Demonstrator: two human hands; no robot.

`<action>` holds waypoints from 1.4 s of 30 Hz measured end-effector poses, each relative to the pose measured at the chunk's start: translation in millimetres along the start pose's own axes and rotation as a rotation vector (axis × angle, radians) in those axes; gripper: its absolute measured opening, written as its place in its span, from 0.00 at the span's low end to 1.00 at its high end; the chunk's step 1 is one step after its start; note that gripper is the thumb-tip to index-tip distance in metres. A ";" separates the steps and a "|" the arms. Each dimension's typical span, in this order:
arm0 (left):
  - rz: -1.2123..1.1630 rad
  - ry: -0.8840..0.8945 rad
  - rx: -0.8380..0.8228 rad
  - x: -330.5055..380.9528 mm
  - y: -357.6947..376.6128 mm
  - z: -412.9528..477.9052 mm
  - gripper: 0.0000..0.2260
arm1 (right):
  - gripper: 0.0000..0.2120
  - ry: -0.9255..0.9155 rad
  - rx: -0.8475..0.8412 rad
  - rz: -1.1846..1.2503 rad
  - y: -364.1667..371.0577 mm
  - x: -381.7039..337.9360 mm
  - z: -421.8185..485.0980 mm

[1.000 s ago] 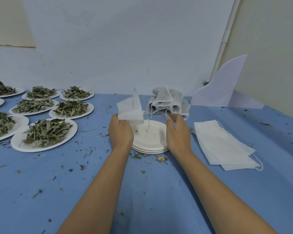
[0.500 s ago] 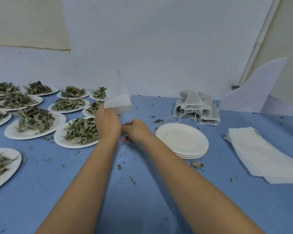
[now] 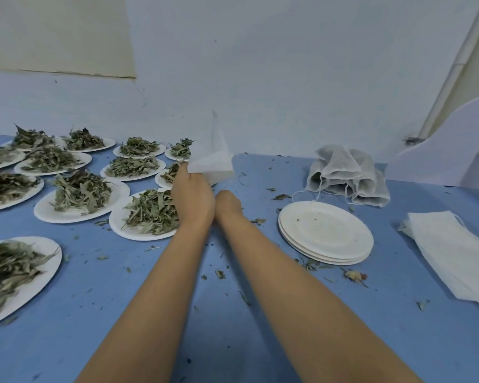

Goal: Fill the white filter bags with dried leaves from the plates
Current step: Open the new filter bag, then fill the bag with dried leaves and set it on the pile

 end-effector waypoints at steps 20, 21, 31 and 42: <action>-0.139 -0.059 -0.099 18.2 22.2 -9.4 0.16 | 0.15 0.227 -0.059 0.251 -57.6 42.2 9.7; -0.133 -0.048 -0.103 21.4 22.8 -6.8 0.16 | 0.15 0.210 -0.057 0.261 -61.3 43.5 9.1; -0.299 -0.206 -0.101 51.1 43.8 14.8 0.15 | 0.15 0.196 0.073 0.357 -153.6 99.2 -9.8; -0.317 -0.349 -0.124 43.2 73.7 -20.3 0.15 | 0.05 0.209 0.380 0.174 -198.8 163.3 -17.1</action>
Point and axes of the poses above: each hand's wrist, its own z-axis towards the middle knuckle, its own y-axis out of the palm, x = y × z, the point moved 1 cm from there along z, towards the middle knuckle, and after that the axes turned 6 degrees about y, right-handed, at the moved point
